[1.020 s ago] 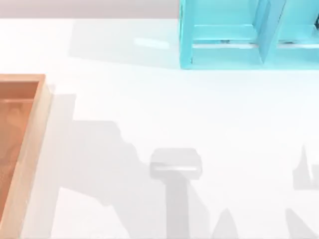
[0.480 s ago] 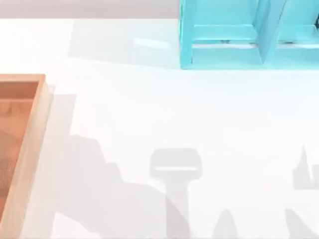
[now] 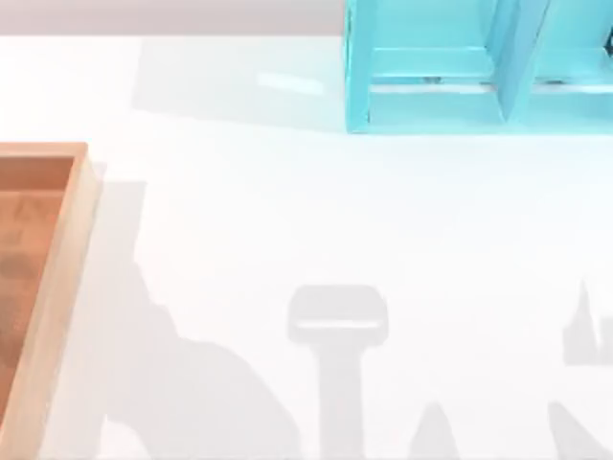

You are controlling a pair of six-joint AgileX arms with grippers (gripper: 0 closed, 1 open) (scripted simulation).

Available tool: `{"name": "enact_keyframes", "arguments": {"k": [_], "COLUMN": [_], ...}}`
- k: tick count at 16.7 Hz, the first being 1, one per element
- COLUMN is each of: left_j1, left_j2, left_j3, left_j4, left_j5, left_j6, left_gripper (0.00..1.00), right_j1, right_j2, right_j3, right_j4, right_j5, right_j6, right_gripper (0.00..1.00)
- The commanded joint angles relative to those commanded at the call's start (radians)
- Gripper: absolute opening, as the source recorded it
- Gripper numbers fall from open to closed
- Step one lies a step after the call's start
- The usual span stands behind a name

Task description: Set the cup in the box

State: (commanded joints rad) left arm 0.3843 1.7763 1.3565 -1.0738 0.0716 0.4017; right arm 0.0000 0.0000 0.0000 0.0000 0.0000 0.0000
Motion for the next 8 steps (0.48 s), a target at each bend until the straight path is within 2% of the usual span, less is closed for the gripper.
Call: {"name": "enact_keyframes", "arguments": {"k": [5, 8], "left_j1": [-0.003, -0.003], "left_j2": [0.001, 0.001], "left_j3": [-0.017, -0.017], "left_j4": [0.018, 0.018], "left_j5": [0.000, 0.000], "left_j6": [-0.002, -0.002], "left_gripper": [0.00, 0.23], "right_j1": [0.000, 0.000], "right_j2": [0.000, 0.000], "right_j3": [0.000, 0.000], "right_j4": [0.000, 0.000], "right_j5": [0.000, 0.000], "right_j6": [0.000, 0.000], "right_gripper": [1.00, 1.00]}}
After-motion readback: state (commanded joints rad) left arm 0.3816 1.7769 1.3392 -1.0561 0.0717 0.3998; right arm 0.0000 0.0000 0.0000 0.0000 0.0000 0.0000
